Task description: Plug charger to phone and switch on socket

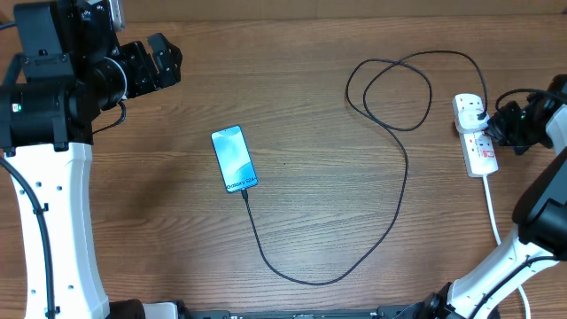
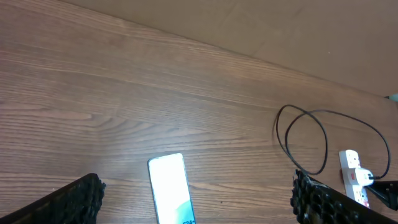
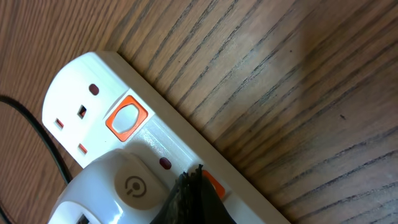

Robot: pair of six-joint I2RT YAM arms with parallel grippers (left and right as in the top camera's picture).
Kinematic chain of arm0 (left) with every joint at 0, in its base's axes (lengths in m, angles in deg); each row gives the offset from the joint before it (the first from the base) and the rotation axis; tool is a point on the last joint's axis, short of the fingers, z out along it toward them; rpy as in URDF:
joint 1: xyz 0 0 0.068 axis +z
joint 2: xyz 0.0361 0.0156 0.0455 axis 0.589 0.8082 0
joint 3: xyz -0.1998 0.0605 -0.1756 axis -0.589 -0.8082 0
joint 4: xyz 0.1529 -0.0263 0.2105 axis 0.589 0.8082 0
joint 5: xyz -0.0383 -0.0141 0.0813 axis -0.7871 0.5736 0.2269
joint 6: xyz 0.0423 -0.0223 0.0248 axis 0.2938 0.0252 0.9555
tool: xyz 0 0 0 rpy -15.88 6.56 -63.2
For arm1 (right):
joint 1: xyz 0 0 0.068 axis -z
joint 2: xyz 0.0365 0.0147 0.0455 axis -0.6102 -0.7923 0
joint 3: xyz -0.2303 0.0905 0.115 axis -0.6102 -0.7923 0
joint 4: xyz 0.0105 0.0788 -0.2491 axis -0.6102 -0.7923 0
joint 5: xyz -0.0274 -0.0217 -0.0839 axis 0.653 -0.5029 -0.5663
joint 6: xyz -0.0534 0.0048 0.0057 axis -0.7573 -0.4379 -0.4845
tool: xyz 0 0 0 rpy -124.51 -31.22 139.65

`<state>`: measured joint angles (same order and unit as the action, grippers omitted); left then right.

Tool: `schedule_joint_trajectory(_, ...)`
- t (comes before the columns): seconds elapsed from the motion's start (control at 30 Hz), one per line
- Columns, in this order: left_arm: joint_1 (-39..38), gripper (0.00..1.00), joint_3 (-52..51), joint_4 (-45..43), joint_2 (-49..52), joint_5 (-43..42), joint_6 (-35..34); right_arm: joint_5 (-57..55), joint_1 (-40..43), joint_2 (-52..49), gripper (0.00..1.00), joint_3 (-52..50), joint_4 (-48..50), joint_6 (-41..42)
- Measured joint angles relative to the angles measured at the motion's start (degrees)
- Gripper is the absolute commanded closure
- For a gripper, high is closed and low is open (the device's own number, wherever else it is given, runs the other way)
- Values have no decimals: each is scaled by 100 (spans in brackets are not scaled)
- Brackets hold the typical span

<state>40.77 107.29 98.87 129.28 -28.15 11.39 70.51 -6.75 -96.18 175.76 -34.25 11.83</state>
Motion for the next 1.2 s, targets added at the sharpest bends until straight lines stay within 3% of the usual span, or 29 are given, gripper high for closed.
schedule_joint_trajectory(1.2, 0, 0, 0, 0, 0, 0, 2, -339, -168, 87, 96, -15, -140, 94)
